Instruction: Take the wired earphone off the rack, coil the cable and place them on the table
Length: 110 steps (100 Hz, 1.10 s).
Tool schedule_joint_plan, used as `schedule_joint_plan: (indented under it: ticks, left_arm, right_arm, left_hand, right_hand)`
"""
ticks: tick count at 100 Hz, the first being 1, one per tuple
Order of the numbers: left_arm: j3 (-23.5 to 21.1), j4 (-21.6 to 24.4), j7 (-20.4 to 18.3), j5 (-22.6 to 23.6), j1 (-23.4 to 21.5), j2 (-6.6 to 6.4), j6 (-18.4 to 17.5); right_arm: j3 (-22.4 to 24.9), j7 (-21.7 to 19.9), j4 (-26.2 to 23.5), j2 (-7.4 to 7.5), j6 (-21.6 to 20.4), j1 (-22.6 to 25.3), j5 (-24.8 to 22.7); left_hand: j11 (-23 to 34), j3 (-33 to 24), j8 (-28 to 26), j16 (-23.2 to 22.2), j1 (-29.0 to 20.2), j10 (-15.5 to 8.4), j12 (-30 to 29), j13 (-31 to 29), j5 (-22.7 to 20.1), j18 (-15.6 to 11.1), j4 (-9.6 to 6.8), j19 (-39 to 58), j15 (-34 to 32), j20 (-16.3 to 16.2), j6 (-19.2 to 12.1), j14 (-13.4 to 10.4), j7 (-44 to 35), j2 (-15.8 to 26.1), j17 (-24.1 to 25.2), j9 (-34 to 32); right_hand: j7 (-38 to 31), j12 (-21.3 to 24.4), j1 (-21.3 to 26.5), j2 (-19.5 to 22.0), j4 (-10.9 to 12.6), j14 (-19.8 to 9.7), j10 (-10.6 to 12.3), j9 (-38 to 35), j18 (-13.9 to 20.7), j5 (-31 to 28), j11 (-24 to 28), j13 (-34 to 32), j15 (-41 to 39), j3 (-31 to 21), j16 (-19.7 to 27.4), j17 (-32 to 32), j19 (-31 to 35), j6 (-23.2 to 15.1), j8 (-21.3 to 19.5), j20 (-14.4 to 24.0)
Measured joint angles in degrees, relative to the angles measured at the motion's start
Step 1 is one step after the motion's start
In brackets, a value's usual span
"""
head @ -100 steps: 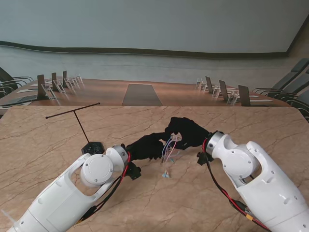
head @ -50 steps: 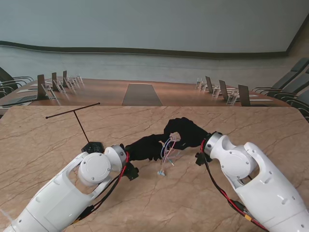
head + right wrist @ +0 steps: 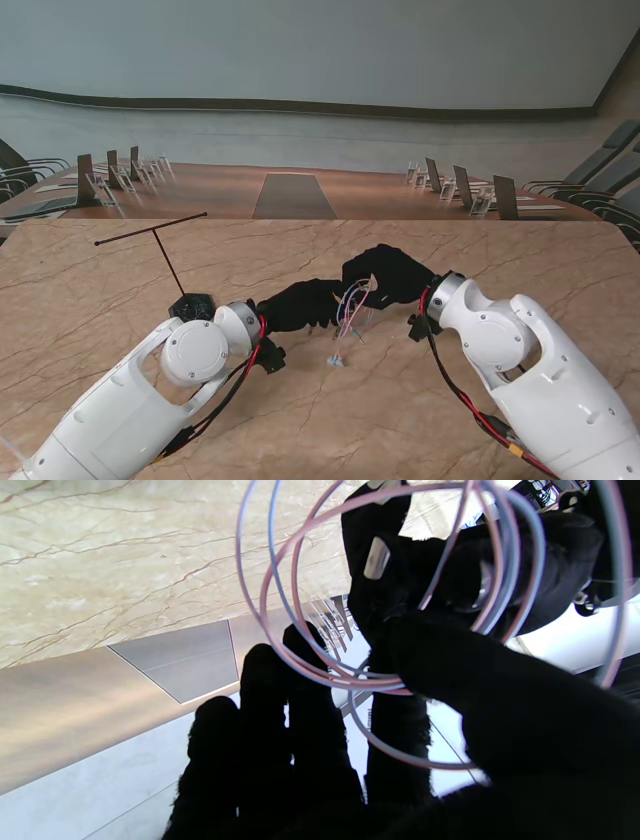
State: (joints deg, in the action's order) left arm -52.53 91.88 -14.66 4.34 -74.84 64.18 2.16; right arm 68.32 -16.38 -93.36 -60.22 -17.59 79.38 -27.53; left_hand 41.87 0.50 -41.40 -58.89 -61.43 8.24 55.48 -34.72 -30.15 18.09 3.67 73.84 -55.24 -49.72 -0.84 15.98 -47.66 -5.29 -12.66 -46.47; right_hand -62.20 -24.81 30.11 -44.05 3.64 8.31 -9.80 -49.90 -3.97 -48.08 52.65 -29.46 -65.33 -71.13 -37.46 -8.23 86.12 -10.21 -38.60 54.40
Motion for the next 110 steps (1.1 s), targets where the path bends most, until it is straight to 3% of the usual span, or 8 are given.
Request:
schedule_joint_plan:
  ticks: [43,47,57,110]
  left_arm:
    - [-0.53,0.12,3.05,4.35,-0.84,0.26,0.88]
    - [-0.59,0.06,3.57,4.38,-0.94,0.34,0.95]
    - [-0.82,-0.08,4.21,3.9,-1.15,0.57,1.0]
    - [-3.12,-0.51,8.59,5.88,-2.95,1.45,-0.11]
  right_arm:
    - [2.08,-1.57,-1.67,0.45,-1.54,1.7,-0.07]
    - [2.31,-1.69,-1.89,0.48,-1.64,1.91,-0.12]
    - [2.6,-2.14,-2.25,0.65,-1.75,2.2,-0.24]
    - [4.06,-3.36,-3.18,0.88,-0.37,2.76,-1.3]
  left_hand:
    - [-1.57,-0.06,1.9,0.09,-0.14,0.52,-1.0,1.99,-0.65,-0.98,0.0,-0.71,0.72,0.05,0.01,0.33,3.78,0.0,1.77,2.57]
    - [-1.71,-0.06,1.9,0.12,-0.18,0.52,-1.14,2.81,-0.63,-1.0,0.0,-0.73,0.98,0.06,0.01,0.33,3.78,0.0,1.92,3.91]
    - [-2.2,-0.07,1.9,0.4,-0.21,0.52,-1.6,2.86,-0.55,-1.04,0.0,-1.33,1.53,0.08,0.02,0.34,3.78,0.71,2.28,3.44]
    - [-2.22,-0.01,1.91,0.94,-0.22,0.53,-2.14,2.86,1.04,-1.12,0.0,-1.39,1.8,0.59,0.17,0.36,3.79,1.92,2.41,3.38]
  right_hand:
    - [0.0,-3.44,0.49,-0.6,0.0,2.52,-1.53,-4.51,-3.68,-0.63,3.34,-4.54,-3.5,-0.89,0.75,-4.0,1.77,1.66,0.59,-0.01]
    - [0.0,-3.78,0.49,-0.61,-1.19,2.66,-1.58,-5.06,-3.92,-0.72,3.6,-5.12,-3.7,-1.31,0.75,-4.42,1.99,1.75,0.59,-0.01]
    - [0.0,-4.55,0.52,-2.47,-1.19,2.96,-1.63,-6.2,-4.53,-1.58,4.0,-6.13,-4.28,-2.47,0.75,-5.41,2.44,1.85,0.7,-0.01]
    - [0.0,-6.6,0.52,-2.87,-1.19,4.0,-2.13,-8.1,-6.25,-1.8,6.2,-8.34,-5.87,-3.06,0.65,-7.4,3.74,2.01,1.06,0.02]
